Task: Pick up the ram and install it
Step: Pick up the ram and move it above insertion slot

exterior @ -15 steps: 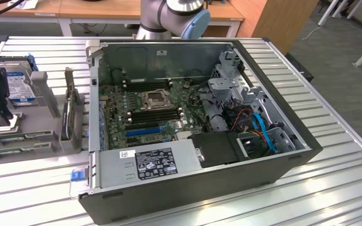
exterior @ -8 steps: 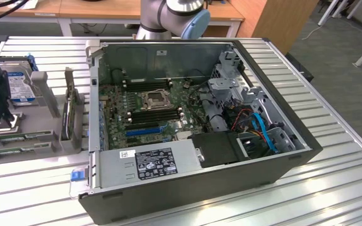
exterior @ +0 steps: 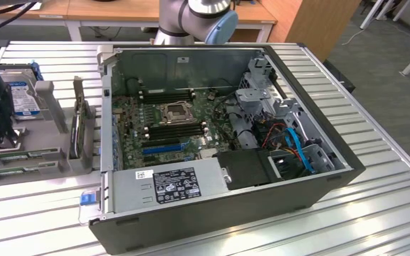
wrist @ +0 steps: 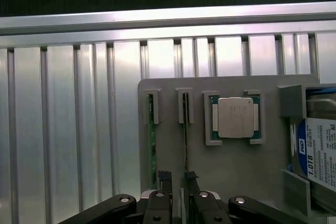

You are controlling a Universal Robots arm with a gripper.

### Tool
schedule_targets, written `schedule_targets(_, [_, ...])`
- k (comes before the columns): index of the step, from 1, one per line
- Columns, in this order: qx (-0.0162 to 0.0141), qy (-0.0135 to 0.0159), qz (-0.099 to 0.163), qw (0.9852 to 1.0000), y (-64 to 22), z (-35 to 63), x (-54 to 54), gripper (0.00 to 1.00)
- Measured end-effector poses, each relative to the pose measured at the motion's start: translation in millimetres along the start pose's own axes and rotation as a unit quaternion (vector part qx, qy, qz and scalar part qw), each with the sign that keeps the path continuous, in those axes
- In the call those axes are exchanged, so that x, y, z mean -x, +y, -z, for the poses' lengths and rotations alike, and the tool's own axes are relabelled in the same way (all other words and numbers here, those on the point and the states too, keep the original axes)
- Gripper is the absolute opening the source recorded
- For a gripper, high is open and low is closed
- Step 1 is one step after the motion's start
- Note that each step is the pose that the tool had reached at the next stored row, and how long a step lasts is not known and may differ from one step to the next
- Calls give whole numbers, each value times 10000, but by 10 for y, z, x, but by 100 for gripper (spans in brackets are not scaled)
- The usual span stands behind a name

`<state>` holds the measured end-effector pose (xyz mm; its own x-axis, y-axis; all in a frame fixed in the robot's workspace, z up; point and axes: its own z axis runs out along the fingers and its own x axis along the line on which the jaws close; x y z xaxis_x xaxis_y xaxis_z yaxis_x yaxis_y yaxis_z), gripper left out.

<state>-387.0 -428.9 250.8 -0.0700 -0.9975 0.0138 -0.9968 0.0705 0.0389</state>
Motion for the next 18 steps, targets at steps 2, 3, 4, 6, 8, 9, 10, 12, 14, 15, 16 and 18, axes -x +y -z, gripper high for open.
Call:
schedule_targets(2, [0,1,0,10000,-1,-23,0,24])
schedule_targets(3, [0,1,0,10000,-1,-36,0,24])
schedule_targets(4, [1,1,0,10000,-2,-50,1,24])
schedule_targets(6, [1,1,0,10000,-3,-78,1,24])
schedule_targets(8, [0,1,0,10000,-4,-98,1,24])
schedule_targets(9, [0,2,0,10000,-4,-105,1,24])
schedule_targets(10, [0,1,0,10000,-4,-111,2,24])
schedule_targets(12, [0,2,0,10000,-5,-124,2,24])
schedule_targets(14, [0,2,0,10000,-5,-141,2,24])
schedule_targets(15, [1,2,0,10000,-6,-148,2,24])
schedule_targets(16, [1,2,0,10000,-6,-153,2,24])
schedule_targets(18, [1,2,0,10000,-6,-153,2,24])
